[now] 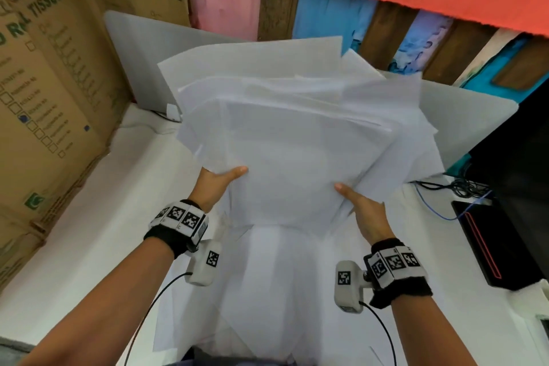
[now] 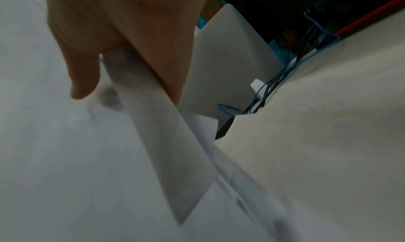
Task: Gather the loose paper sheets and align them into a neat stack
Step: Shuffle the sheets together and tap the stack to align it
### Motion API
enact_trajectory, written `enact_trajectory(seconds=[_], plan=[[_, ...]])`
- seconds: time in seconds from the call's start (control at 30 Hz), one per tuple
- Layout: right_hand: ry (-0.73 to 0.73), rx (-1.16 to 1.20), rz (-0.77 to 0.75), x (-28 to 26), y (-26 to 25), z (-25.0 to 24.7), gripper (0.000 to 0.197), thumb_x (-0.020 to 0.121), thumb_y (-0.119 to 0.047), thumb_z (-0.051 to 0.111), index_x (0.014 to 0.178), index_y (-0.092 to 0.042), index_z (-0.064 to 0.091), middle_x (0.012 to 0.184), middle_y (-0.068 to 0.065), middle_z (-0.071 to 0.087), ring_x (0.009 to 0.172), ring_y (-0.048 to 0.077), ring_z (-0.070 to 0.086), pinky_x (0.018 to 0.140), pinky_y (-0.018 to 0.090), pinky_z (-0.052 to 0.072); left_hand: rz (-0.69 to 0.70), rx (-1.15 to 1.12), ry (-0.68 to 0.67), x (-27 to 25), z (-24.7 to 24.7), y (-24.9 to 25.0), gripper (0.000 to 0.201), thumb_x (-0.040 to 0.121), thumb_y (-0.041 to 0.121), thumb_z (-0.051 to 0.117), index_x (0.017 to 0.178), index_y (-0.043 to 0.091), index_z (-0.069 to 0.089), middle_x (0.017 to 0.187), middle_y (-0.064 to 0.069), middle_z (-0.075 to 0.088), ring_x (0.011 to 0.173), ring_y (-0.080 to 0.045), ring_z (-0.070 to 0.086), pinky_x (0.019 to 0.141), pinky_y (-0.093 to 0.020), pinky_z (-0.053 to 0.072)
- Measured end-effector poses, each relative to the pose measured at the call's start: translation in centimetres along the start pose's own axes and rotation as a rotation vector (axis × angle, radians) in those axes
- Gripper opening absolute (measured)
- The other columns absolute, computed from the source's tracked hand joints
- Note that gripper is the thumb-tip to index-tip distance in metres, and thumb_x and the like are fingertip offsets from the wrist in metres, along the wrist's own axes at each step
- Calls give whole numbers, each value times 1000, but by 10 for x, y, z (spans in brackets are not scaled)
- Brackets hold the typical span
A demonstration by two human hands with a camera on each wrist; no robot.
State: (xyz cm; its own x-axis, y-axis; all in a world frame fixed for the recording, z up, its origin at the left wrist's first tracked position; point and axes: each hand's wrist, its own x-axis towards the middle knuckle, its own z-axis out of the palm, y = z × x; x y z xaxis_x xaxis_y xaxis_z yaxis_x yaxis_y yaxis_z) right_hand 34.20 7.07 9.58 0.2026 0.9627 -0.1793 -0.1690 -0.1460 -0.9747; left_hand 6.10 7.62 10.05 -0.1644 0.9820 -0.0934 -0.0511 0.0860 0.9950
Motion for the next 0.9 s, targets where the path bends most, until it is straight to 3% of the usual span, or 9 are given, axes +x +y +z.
enact_trajectory(seconds=[0.07,0.17,0.3,0.37,0.47,0.53,0.7,0.8,0.9], plan=[[-43,47,12,3,-7,2,42,69,-6,73,109,-12,61,99,1,68,96,18,64,72,18,56,8,15,-4,0,-3,-2,50,79,0,68,125,2,51,110,-3,64,100,-6,61,80,-11,50],[-112,102,66,4,-16,-5,69,59,-17,77,123,-3,55,99,1,71,88,13,68,67,20,56,-18,11,-12,-3,-7,-4,56,77,1,70,128,5,50,121,-9,61,109,-19,59,95,-29,46],[-134,100,106,9,-22,-9,98,34,-37,91,120,-5,57,91,-2,74,83,11,70,64,20,56,-31,12,-33,-3,-7,-5,56,80,0,66,132,4,46,124,-10,59,113,-22,56,103,-37,41],[-120,59,95,11,-21,-8,84,42,-36,90,115,-10,58,94,-2,73,82,11,69,69,22,57,-7,37,-24,-1,-6,-6,59,79,2,68,133,6,45,127,-10,57,117,-22,54,106,-38,38],[-41,-1,83,9,-21,-5,44,78,-9,70,119,-7,54,111,11,65,92,19,62,92,36,50,23,24,-12,1,-2,-4,60,80,4,68,134,9,42,126,-8,56,118,-21,52,103,-33,38],[-29,8,33,7,-25,-6,40,82,-1,64,119,-9,53,102,1,63,103,24,58,90,31,50,23,9,-45,1,-2,0,60,79,9,71,133,9,44,124,-7,58,116,-20,54,101,-33,40],[-53,63,-122,5,-45,-7,74,38,-39,88,104,-23,59,97,-9,68,92,7,65,88,24,53,101,24,-38,4,-2,14,53,76,10,74,125,13,51,118,-5,62,114,-20,57,103,-39,42],[-157,63,-24,2,-34,-7,96,24,-47,92,108,-13,61,96,0,72,88,14,69,73,23,56,155,-25,15,10,2,18,53,77,1,70,123,19,50,120,-3,61,115,-18,56,101,-32,41],[-267,-25,77,-6,-22,-7,91,21,-46,93,101,-13,64,89,3,74,83,17,70,65,22,55,138,-64,10,10,3,14,48,78,-5,67,116,20,52,109,2,63,107,-13,59,96,-27,45]])
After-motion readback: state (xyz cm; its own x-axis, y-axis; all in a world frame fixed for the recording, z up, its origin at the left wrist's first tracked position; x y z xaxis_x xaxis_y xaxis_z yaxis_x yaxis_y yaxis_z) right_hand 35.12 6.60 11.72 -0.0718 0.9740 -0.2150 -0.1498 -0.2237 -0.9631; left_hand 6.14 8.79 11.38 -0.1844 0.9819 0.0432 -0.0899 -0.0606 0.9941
